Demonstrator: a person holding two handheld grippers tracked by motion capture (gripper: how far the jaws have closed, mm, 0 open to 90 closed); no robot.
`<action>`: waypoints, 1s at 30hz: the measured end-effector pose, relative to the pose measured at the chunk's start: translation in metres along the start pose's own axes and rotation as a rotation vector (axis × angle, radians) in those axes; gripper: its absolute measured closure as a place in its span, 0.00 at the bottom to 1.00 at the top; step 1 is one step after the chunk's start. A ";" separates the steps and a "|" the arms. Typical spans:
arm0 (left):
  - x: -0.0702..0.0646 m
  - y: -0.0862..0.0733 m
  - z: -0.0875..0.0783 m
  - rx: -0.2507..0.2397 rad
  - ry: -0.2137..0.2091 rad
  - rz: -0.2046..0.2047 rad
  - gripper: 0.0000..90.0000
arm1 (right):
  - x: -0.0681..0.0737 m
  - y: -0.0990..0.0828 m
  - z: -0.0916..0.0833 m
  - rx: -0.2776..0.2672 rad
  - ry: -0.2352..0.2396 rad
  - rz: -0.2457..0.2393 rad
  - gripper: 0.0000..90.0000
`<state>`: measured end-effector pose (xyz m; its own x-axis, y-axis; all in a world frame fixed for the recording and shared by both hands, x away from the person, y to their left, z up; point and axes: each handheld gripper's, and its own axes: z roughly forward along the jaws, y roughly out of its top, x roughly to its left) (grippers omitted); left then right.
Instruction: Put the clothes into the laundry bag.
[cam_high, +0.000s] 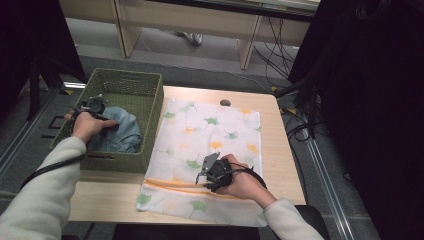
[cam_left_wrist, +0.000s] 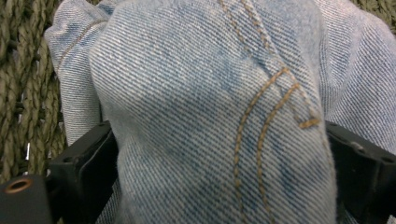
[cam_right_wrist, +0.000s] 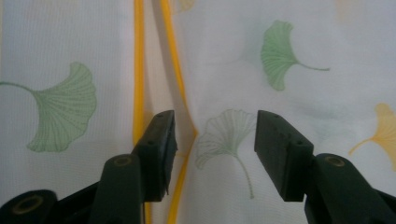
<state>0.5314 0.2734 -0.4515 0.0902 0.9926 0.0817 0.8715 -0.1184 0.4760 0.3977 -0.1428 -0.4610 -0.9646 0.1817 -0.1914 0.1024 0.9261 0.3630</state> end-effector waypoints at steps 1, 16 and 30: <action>0.000 0.000 0.000 0.000 0.001 0.001 0.09 | 0.002 -0.002 0.006 0.023 0.012 0.010 0.53; -0.001 0.000 0.000 -0.002 0.002 0.005 0.09 | -0.004 -0.004 0.015 0.033 0.005 0.056 0.99; -0.002 -0.001 0.007 0.010 -0.022 0.013 0.06 | -0.019 0.011 -0.051 -0.244 -0.239 0.114 1.00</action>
<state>0.5338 0.2718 -0.4580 0.1121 0.9913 0.0684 0.8748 -0.1311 0.4665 0.4051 -0.1523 -0.4071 -0.8633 0.3780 -0.3345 0.1172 0.7946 0.5957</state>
